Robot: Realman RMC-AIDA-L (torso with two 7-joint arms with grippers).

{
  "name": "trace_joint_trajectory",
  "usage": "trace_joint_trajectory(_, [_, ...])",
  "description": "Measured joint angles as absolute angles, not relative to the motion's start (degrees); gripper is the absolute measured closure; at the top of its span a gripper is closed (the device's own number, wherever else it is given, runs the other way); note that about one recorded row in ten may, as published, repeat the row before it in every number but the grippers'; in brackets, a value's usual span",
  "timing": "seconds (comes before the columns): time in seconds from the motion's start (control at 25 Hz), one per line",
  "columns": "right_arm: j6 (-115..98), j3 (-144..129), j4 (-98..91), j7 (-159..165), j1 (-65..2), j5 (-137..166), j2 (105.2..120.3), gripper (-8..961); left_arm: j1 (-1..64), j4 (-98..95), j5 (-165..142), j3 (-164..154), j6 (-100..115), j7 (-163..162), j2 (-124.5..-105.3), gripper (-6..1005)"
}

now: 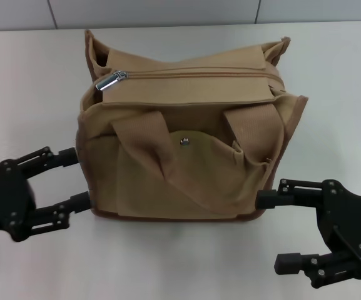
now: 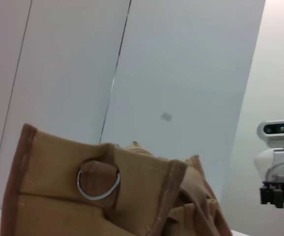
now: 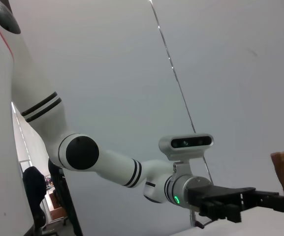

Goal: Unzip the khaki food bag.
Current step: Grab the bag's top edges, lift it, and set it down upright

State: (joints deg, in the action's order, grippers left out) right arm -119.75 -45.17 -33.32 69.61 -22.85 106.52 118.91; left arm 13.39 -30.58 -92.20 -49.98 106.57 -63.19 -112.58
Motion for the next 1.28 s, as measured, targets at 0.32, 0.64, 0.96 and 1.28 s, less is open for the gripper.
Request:
trace_joint_trajectory(0.32, [-119.7, -45.1, -33.3, 69.6, -22.8, 106.5, 118.92, 119, 12.2, -30.6, -92.2, -45.2, 107.6, -62.7, -112.21, 158])
trace_joint_trajectory(0.64, [-119.4, -45.2, -33.3, 69.5, -23.0, 106.5, 119.00, 120, 13.0, -28.2, -91.9, -44.8, 100.6, -56.7, -116.52, 157])
trace_joint_trajectory(0.96, [-119.1, -45.1, -33.3, 69.5, -22.9, 106.5, 119.00, 122, 13.2, -28.1, -91.8, -44.8, 99.0, -53.6, -118.22, 180])
trace_joint_trajectory(1.28, [-119.0, -45.3, -33.3, 69.5, -23.0, 106.5, 119.00, 123, 14.6, -25.5, -91.6, -44.9, 97.5, -51.4, -118.38, 430])
